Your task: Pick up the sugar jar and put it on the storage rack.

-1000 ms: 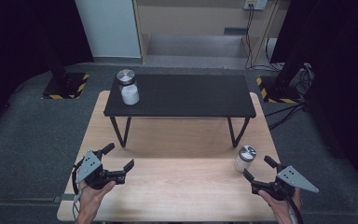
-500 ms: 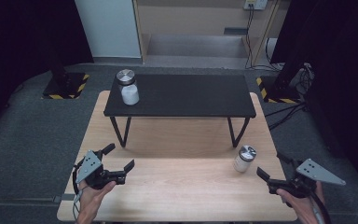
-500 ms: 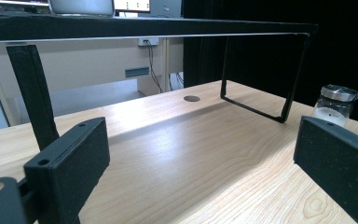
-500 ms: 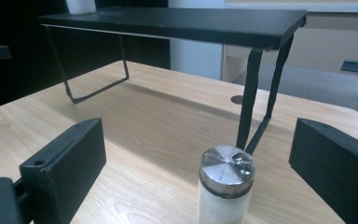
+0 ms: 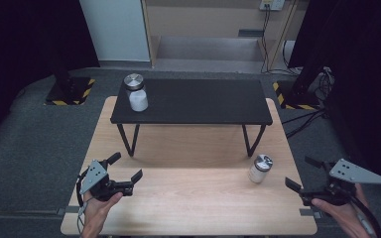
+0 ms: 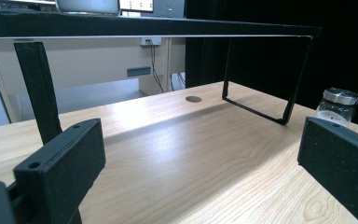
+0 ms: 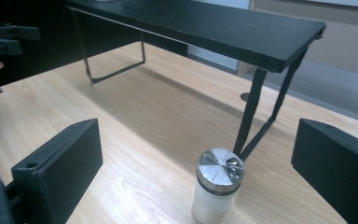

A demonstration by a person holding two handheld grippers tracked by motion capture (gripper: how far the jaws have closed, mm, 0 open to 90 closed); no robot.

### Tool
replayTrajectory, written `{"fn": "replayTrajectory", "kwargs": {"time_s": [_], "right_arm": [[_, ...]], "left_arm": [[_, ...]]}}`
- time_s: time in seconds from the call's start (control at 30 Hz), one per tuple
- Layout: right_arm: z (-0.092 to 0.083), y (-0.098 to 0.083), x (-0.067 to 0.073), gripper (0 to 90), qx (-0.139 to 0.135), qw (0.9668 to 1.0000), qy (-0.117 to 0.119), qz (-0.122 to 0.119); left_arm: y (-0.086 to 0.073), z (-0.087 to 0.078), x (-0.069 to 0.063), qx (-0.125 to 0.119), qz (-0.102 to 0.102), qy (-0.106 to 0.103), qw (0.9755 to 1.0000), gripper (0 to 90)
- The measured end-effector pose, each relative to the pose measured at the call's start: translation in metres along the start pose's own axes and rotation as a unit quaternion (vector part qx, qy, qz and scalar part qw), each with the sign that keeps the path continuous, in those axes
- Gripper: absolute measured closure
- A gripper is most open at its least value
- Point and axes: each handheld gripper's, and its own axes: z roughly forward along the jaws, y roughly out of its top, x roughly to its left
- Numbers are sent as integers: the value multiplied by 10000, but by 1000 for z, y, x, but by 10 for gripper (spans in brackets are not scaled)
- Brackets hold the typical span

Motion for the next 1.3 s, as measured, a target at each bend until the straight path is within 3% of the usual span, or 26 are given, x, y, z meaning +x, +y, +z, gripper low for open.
{"fn": "replayTrajectory", "kwargs": {"time_s": [0.13,0.57,1.3], "right_arm": [[2,5,-5,20,129,9998,111,-135],[19,6,-22,25,361,9986,295,-257],[61,-11,-40,31,686,9965,355,-319]], "left_arm": [[0,0,0,1,17,-15,10000,0],[0,1,0,4,21,-55,10000,0],[0,1,0,26,36,-82,10000,0]]}}
